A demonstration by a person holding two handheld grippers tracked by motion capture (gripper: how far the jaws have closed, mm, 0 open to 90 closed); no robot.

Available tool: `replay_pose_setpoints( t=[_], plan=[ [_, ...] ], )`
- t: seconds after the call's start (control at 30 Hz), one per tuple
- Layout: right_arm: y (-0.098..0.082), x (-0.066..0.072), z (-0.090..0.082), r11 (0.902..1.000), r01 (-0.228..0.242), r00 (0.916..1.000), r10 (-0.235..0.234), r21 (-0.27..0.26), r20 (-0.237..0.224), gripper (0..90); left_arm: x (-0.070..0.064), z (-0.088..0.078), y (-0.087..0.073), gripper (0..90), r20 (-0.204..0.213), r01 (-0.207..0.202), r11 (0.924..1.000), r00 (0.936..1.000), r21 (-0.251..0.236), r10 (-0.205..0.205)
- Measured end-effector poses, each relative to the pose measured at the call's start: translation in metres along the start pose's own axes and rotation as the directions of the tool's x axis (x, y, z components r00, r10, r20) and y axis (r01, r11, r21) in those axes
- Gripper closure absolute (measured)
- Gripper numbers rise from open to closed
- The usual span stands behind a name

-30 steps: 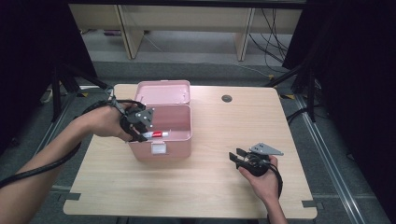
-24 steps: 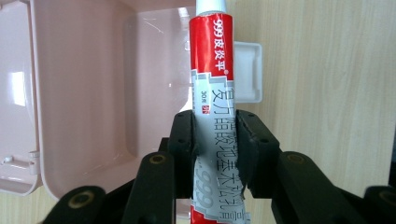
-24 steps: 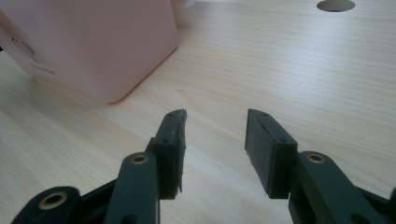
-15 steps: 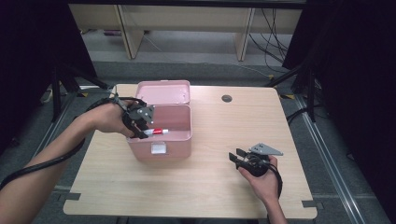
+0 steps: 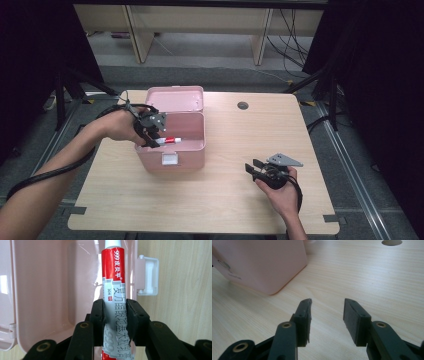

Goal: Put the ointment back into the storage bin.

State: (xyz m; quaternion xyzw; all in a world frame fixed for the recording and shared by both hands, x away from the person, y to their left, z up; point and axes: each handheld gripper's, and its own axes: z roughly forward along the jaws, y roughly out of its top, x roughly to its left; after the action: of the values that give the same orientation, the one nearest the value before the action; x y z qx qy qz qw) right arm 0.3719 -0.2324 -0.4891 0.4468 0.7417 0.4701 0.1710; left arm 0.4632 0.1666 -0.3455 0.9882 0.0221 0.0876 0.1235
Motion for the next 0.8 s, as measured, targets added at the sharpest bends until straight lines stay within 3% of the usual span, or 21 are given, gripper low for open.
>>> replay_pose_setpoints(
  t=[0.17, 0.4, 0.8],
  plan=[
    [0.000, 0.000, 0.000, 0.9999, -0.011, 0.9996, 0.012, 0.006, -0.024, 59.0, 0.001, 0.004, 0.000, 68.5, 0.006, 0.005, 1.0000, 1.0000, -0.009, -0.005],
    [0.000, -0.001, -0.001, 1.0000, -0.001, 1.0000, 0.001, 0.006, 0.003, 59.0, 0.004, 0.010, -0.002, 68.5, 0.016, 0.014, 0.9999, 0.9998, -0.008, -0.014],
    [0.000, 0.000, 0.001, 0.9999, -0.011, 0.9999, 0.011, 0.006, -0.001, 59.0, 0.008, 0.018, -0.005, 68.5, 0.034, 0.028, 0.9996, 0.9990, 0.005, -0.028]
  ],
)
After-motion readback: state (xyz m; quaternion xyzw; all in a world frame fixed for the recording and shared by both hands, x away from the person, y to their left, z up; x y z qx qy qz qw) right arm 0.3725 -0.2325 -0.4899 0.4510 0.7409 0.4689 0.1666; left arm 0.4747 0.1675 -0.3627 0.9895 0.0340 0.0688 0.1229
